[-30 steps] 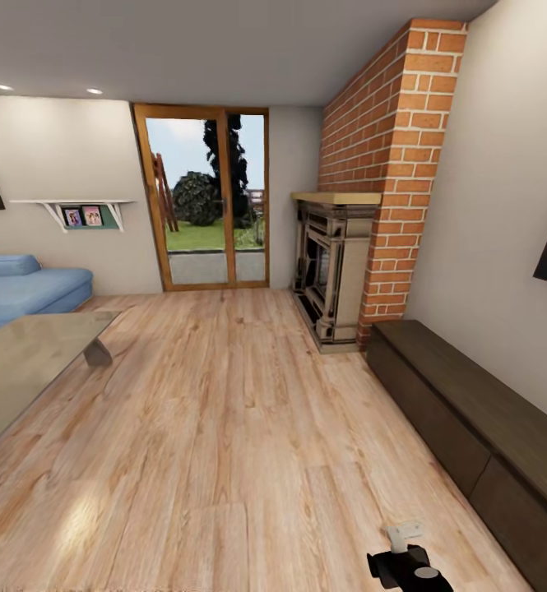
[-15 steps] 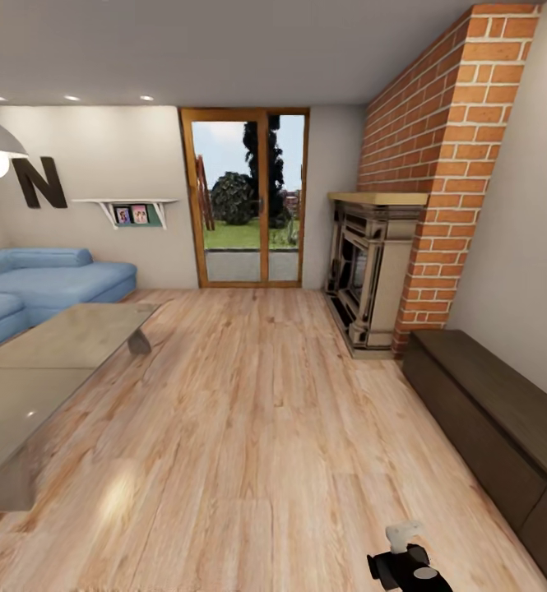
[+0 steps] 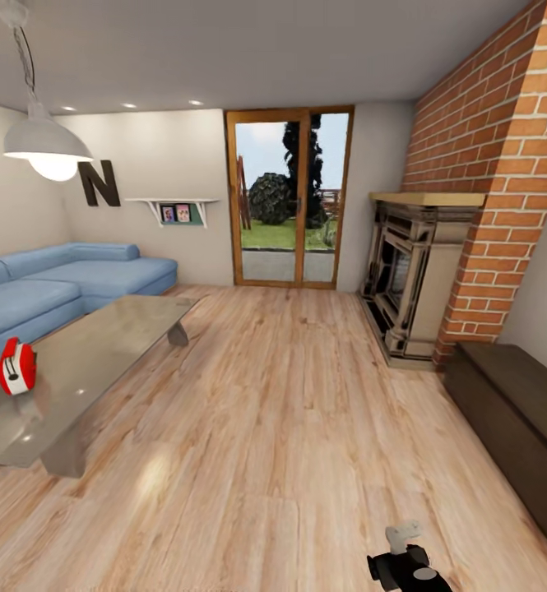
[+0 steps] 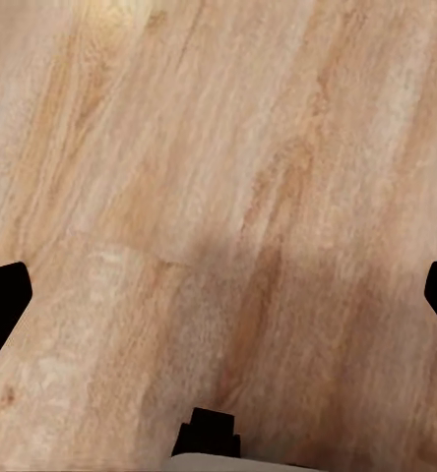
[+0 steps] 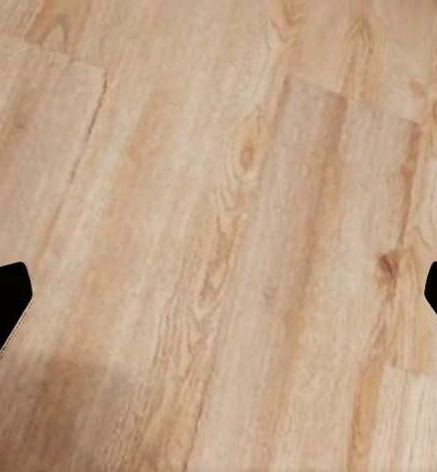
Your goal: Turn on the radio receiver that's on the table in the living room.
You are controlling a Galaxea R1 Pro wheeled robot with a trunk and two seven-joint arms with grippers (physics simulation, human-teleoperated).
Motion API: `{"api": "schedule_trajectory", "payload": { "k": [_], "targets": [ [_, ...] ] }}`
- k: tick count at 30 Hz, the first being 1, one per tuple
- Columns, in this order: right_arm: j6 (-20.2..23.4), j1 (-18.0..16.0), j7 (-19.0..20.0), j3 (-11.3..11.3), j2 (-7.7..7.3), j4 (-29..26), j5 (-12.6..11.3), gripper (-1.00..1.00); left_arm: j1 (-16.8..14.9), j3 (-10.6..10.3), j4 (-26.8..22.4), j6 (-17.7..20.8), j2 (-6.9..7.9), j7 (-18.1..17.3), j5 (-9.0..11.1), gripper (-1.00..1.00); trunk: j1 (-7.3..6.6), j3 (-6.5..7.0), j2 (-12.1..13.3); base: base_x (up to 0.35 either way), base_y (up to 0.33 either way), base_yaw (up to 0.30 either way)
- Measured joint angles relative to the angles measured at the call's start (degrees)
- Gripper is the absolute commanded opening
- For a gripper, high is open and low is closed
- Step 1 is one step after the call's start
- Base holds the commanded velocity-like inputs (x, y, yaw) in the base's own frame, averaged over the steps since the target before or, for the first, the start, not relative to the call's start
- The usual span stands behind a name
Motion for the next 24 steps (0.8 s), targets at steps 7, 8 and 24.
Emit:
{"api": "schedule_trajectory", "payload": {
  "k": [7, 8, 24],
  "targets": [
    [0.00, 0.00, 0.00, 0.02, 0.00, 0.01, 0.00, 1.00, 0.00, 1.20, 0.00, -1.04, 0.37, -0.01, 0.07, 1.00, 0.00, 0.00, 0.00, 0.000, 0.000, 0.294],
    [0.00, 0.00, 0.00, 0.02, 0.00, 0.01, 0.00, 1.00, 0.00, 1.21, 0.00, -1.11, 0.39, -0.01, 0.07, 1.00, 0.00, 0.00, 0.00, 0.000, 0.000, 0.294],
    [0.00, 0.00, 0.00, 0.02, 0.00, 0.01, 0.00, 1.00, 0.00, 1.37, -0.08, -1.25, 0.48, -0.01, 0.08, 1.00, 0.00, 0.00, 0.00, 0.000, 0.003, 0.294]
  ]
}}
